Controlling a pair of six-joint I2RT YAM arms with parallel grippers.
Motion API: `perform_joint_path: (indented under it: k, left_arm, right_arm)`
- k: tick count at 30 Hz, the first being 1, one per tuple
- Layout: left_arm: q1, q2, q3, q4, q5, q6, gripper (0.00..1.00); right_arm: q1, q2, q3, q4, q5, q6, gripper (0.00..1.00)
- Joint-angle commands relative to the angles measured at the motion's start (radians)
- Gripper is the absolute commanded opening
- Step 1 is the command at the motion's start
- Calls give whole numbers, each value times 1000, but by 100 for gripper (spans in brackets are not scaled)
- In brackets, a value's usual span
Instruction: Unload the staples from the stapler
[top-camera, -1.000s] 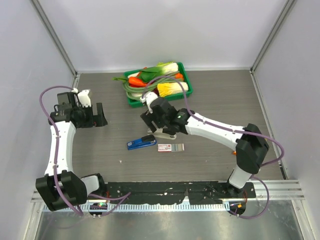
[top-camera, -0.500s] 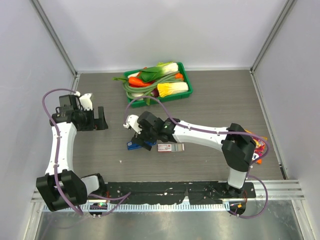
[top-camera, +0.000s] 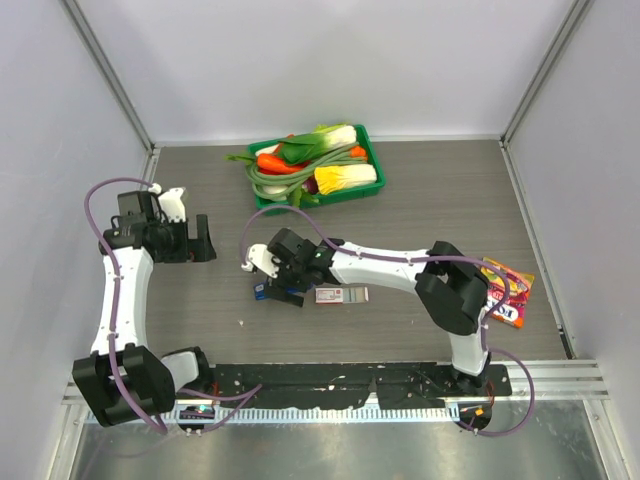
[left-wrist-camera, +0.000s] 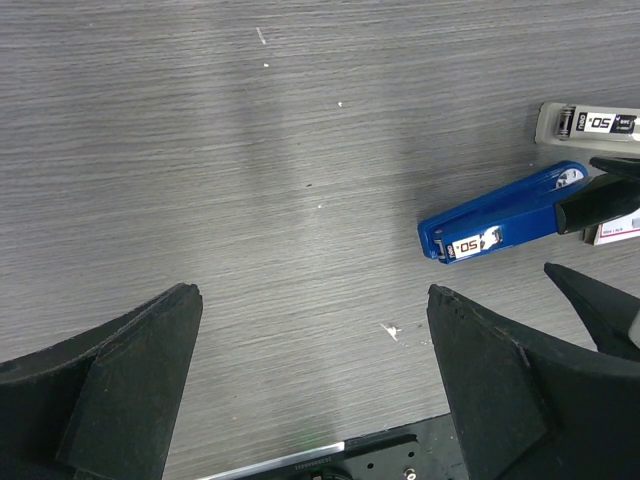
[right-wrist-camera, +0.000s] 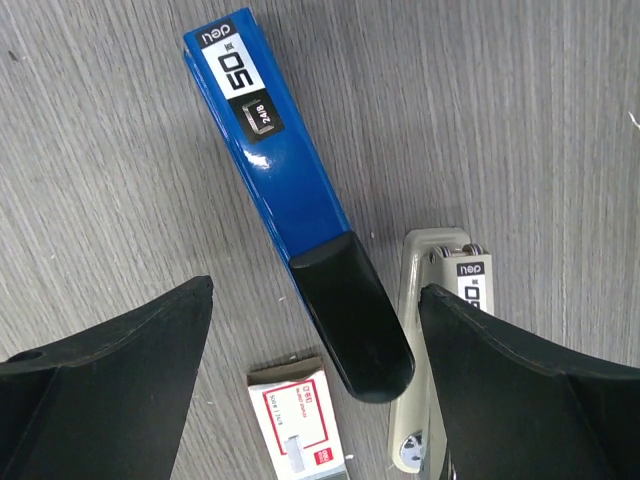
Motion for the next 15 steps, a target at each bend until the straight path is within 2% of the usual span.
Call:
perform_joint_path:
  k: [1, 3, 6, 9, 10, 11, 15]
  left_arm:
    - [6, -32, 1, -10, 13, 20, 100]
    - [6, -31, 0, -5, 11, 23, 100]
    - [6, -30, -7, -6, 14, 20, 100]
    - [6, -30, -8, -3, 22, 19, 100]
    - [6, -30, -8, -2, 22, 17, 100]
    - [6, -30, -7, -2, 24, 16, 100]
    - [6, -34, 0, -3, 28, 14, 100]
  right_arm:
    - [5, 15, 69, 5, -31, -32, 88]
    - [5, 26, 82, 3, -37, -27, 85]
    - [5, 47, 98, -17, -46, -23, 75]
    - [5, 56, 109, -24, -65, -6, 60]
    - [5, 58, 111, -26, -65, -1, 51]
    - [5, 62, 114, -27, -68, 2, 48]
    - [5, 67, 117, -37, -65, 5, 46]
